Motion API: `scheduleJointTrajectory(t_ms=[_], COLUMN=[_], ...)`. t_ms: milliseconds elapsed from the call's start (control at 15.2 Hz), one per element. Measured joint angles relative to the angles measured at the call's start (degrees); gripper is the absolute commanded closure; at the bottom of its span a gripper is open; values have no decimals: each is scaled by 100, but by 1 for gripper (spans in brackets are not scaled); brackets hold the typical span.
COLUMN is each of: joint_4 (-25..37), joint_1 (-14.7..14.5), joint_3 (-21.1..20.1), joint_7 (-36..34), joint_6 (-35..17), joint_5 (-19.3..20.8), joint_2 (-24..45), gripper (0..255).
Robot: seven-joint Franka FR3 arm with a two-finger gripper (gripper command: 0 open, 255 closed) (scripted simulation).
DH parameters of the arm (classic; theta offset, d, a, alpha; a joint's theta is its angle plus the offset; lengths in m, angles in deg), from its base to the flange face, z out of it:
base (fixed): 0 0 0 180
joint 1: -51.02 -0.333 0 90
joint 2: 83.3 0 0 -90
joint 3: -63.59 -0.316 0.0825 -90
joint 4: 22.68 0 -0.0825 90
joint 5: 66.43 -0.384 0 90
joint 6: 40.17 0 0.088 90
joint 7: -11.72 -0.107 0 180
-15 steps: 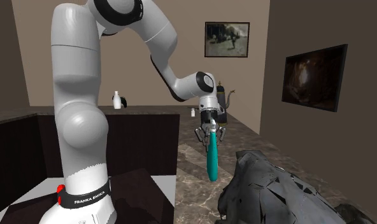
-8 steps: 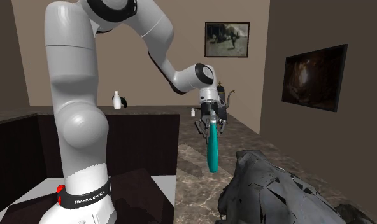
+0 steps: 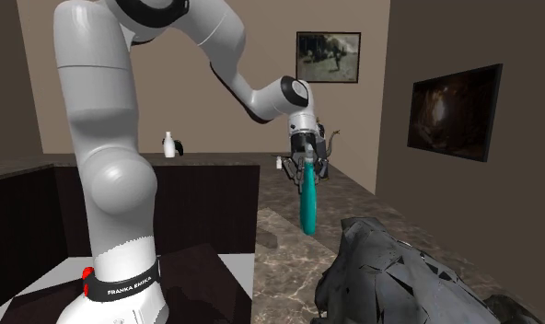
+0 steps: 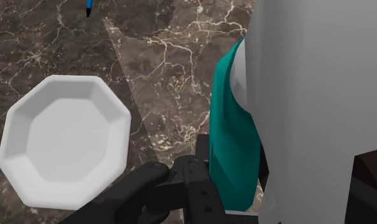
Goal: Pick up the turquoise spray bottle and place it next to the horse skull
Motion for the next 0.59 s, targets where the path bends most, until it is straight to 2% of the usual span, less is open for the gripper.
scheduleJointTrajectory(t_ms=[594], joint_4=[363], joint_1=[-21], joint_3=[-25], joint_7=[237], joint_6=[623], joint_5=[-65], joint_2=[-301], gripper=[255])
